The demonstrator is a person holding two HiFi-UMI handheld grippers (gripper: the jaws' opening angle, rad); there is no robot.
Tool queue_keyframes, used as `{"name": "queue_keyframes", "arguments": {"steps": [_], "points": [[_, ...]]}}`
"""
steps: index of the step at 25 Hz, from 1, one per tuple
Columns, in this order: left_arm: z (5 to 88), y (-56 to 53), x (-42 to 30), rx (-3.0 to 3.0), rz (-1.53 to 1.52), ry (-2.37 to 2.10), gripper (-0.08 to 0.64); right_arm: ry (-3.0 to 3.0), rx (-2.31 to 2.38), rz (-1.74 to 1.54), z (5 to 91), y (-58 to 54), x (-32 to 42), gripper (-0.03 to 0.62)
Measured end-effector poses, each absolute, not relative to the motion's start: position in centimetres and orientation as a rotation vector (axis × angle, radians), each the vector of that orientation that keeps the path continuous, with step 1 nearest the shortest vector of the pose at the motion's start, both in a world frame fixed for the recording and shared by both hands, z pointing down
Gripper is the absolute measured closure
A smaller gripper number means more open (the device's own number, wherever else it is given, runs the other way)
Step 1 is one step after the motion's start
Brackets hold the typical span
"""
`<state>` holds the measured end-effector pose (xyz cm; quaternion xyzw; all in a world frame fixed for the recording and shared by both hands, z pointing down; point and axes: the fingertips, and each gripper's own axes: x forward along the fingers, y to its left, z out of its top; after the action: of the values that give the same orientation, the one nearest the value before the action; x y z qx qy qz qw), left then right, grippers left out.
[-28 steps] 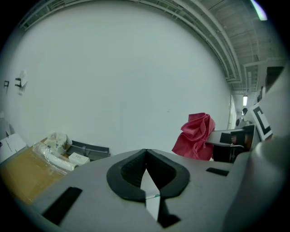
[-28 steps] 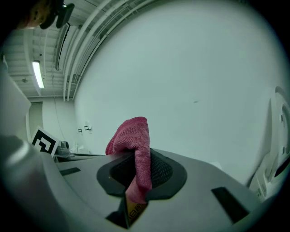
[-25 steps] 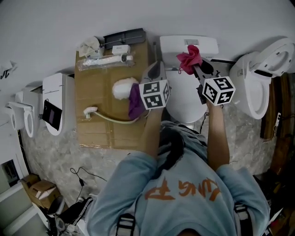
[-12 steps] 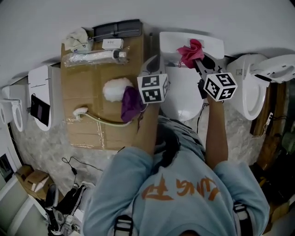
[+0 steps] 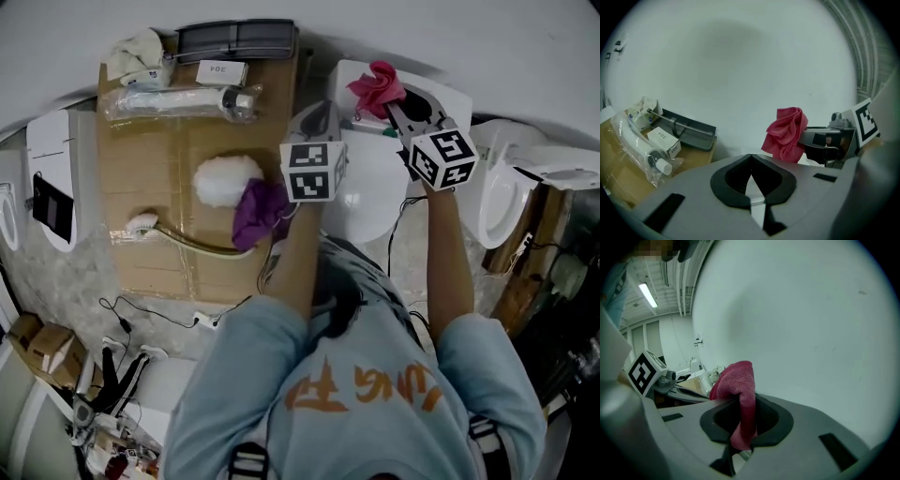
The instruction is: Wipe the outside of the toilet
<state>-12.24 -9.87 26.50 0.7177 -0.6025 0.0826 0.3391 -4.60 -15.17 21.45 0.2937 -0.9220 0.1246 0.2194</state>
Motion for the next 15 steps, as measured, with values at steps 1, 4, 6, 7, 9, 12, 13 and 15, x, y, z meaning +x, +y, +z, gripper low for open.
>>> {"name": "queue_keyframes", "arguments": {"steps": [1,4,6,7,9,12,13,15], "points": [[26.9,-10.4,-12.5,1.867,0.211,-1.563,0.535,-2.546,0.796,0.328,21.9,-15.8,-5.2,0.522],[27.8,-11.8,-12.8,1.858,0.196,-1.547,0.534,-2.515,0.73,0.267,23.3,-17.4,-6.8,0.523],[28.5,-12.4,-12.7,1.842,0.185,-1.534,0.535,-2.483,0.679,0.228,24.5,-18.1,-7.7,0.523],[28.9,-12.5,-12.7,1.835,0.182,-1.526,0.535,-2.466,0.658,0.213,25.1,-18.4,-8.0,0.523],[29.7,-12.9,-12.6,1.826,0.183,-1.508,0.534,-2.436,0.623,0.185,26.3,-19.0,-8.7,0.523],[30.9,-13.4,-12.8,1.808,0.181,-1.49,0.535,-2.41,0.583,0.142,27.6,-20.0,-9.8,0.523],[31.2,-13.6,-12.8,1.801,0.18,-1.487,0.535,-2.401,0.57,0.124,27.9,-20.3,-10.2,0.523],[31.8,-13.7,-12.7,1.791,0.18,-1.478,0.535,-2.37,0.539,0.084,28.7,-20.7,-10.8,0.523]]}}
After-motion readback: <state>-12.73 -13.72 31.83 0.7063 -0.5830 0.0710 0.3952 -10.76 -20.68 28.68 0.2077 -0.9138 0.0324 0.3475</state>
